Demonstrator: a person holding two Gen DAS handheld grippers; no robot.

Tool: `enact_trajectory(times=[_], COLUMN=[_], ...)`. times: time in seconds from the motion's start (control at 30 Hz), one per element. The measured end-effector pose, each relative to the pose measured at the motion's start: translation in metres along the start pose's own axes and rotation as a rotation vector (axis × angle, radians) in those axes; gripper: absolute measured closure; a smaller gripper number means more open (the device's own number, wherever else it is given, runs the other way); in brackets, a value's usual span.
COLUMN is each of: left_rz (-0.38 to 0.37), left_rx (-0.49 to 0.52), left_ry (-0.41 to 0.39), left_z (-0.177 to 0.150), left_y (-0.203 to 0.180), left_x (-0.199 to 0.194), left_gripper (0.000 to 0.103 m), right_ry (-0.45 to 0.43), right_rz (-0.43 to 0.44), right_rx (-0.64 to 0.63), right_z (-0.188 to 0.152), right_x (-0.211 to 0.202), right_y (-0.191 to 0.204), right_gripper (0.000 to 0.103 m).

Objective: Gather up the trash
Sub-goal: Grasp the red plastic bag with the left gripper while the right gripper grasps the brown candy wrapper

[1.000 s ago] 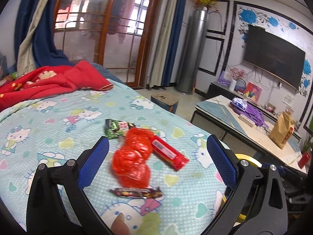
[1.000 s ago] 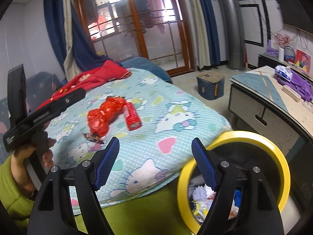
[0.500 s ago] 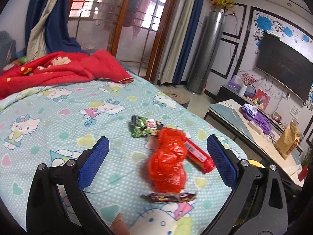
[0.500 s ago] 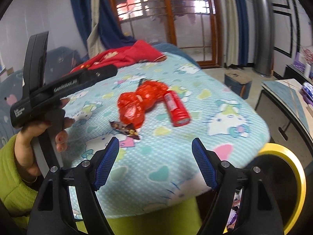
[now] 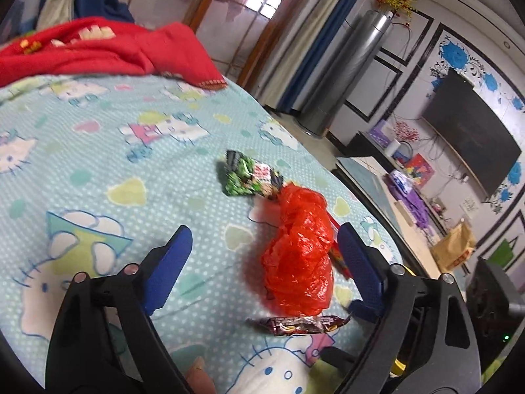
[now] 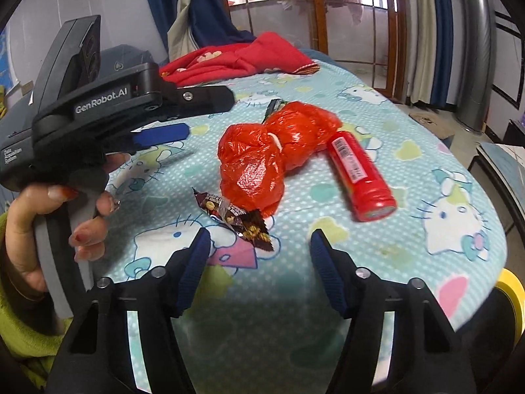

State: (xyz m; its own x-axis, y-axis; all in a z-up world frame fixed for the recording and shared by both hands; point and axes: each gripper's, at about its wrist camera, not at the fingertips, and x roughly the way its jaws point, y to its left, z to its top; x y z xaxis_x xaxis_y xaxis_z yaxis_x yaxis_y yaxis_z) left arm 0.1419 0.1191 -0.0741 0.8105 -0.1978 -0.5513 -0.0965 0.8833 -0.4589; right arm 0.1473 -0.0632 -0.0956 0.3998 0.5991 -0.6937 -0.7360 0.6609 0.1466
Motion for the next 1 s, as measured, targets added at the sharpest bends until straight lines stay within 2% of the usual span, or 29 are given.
enact_trajectory(times=[0.13, 0.3, 0.33, 0.47, 0.53, 0.7, 0.83, 1.0], left_rz=[-0.055, -0.081, -0.083, -0.096, -0.105, -0.128, -0.118, -0.099], left_rx=[-0.027, -0.047, -0.046, -0.042, -0.040, -0.010, 0.018, 0.000], left_ry=[0.042, 0.083, 0.088, 0.108, 0.119, 0.134, 0.111, 0.046], left_z=[-0.004, -0.008, -0.009, -0.012, -0.013, -0.016, -0.018, -0.013], left_y=[0.001, 0.003, 0.002, 0.000, -0.001, -0.008, -0.013, -0.009], left_x=[0.010, 0.018, 0.019, 0.021, 0.022, 0.023, 0.016, 0.000], left_gripper=[0.031, 0.035, 0.042, 0.055, 0.067, 0.086, 0.092, 0.094], right_ry=[0.005, 0.005, 0.005, 0.005, 0.007, 0.018, 0.027, 0.030], right_rz=[0.019, 0.056, 0.062, 0.082, 0.089, 0.101, 0.109, 0.118], right_rx=[-0.001, 0.019, 0.022, 0.025, 0.025, 0.011, 0.004, 0.001], right_z=[0.000, -0.003, -0.003, -0.008, -0.011, -0.019, -0.024, -0.024], right_x=[0.006, 0.005, 0.004, -0.001, -0.004, -0.012, -0.015, -0.016], right_y=[0.001, 0.000, 0.001, 0.003, 0.004, 0.011, 0.016, 0.020], right_gripper=[0.058, 0.087, 0.087, 0.090, 0.091, 0.093, 0.095, 0.096])
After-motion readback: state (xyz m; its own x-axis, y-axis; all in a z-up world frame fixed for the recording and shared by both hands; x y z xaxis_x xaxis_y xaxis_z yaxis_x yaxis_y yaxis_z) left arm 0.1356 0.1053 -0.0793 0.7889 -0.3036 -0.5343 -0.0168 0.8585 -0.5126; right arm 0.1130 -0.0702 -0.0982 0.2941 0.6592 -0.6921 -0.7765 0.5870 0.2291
